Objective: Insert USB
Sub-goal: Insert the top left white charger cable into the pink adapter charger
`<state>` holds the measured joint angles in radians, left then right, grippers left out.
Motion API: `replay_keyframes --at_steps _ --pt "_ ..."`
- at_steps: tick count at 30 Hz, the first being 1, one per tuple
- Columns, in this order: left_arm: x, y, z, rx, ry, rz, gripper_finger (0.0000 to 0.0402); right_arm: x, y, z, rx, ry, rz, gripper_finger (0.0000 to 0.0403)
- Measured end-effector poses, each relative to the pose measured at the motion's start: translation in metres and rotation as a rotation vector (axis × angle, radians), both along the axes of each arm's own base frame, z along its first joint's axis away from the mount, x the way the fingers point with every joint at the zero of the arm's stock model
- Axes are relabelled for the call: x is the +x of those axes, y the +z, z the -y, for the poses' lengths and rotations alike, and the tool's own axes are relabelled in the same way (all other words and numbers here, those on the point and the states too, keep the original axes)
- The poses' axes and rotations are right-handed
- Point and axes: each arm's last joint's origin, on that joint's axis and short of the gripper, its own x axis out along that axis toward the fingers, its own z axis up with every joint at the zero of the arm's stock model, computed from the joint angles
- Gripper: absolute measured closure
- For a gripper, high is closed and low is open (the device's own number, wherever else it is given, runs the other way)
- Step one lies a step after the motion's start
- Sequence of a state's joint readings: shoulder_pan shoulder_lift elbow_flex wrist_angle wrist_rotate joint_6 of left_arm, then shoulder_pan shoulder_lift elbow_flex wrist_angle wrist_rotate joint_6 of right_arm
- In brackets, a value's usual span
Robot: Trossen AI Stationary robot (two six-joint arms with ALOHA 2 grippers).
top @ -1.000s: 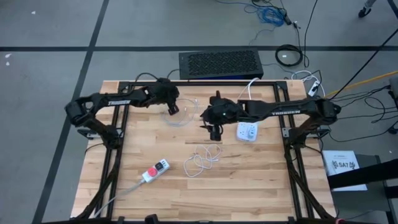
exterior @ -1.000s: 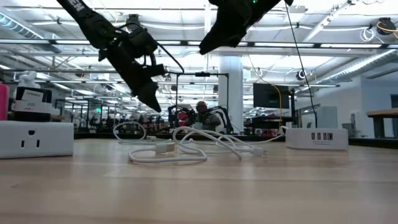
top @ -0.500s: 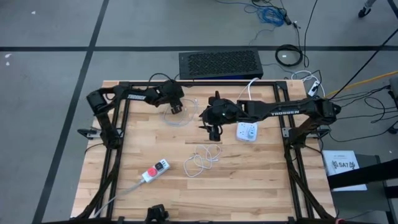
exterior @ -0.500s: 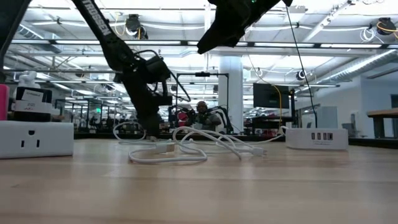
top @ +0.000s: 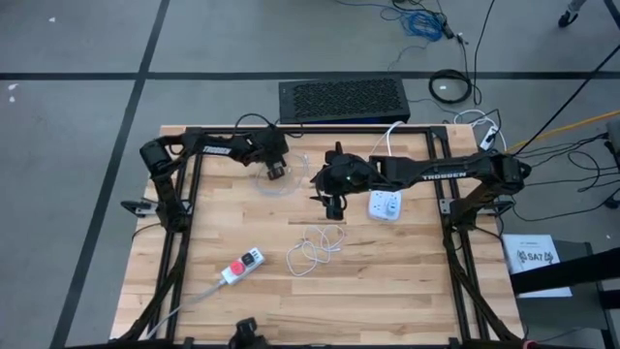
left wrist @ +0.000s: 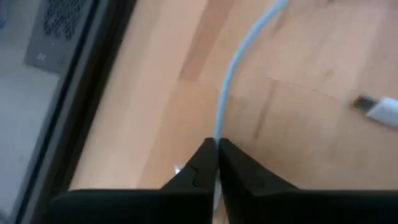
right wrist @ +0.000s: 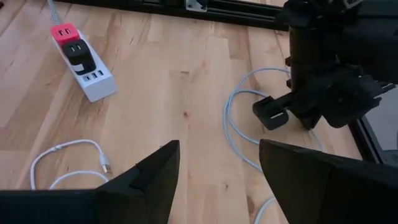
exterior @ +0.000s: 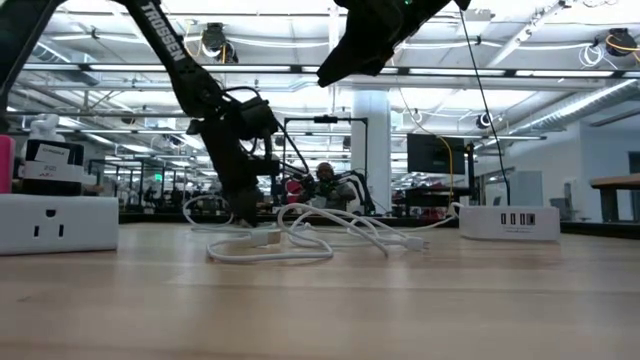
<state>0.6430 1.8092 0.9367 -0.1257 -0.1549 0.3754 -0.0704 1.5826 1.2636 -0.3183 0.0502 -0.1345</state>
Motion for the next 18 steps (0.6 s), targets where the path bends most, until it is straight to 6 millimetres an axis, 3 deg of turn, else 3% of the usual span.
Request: replay_keyframes --at_steps 3,12,18 --pt "-0.006 0.02 0.005 -0.037 0.006 0.072 0.0395 0.0 0.0 0.0 -0.001 -0.001 -0.001 0.019" --pt "-0.03 0.098 0.02 -0.241 -0.049 0.574 0.04 -0.015 0.01 -0.001 0.017 -0.019 -0.033 0.019" --pt "-0.052 0.122 0.038 -0.302 -0.012 0.935 0.04 -0.033 0.011 -0.003 0.077 -0.05 -0.091 0.019"
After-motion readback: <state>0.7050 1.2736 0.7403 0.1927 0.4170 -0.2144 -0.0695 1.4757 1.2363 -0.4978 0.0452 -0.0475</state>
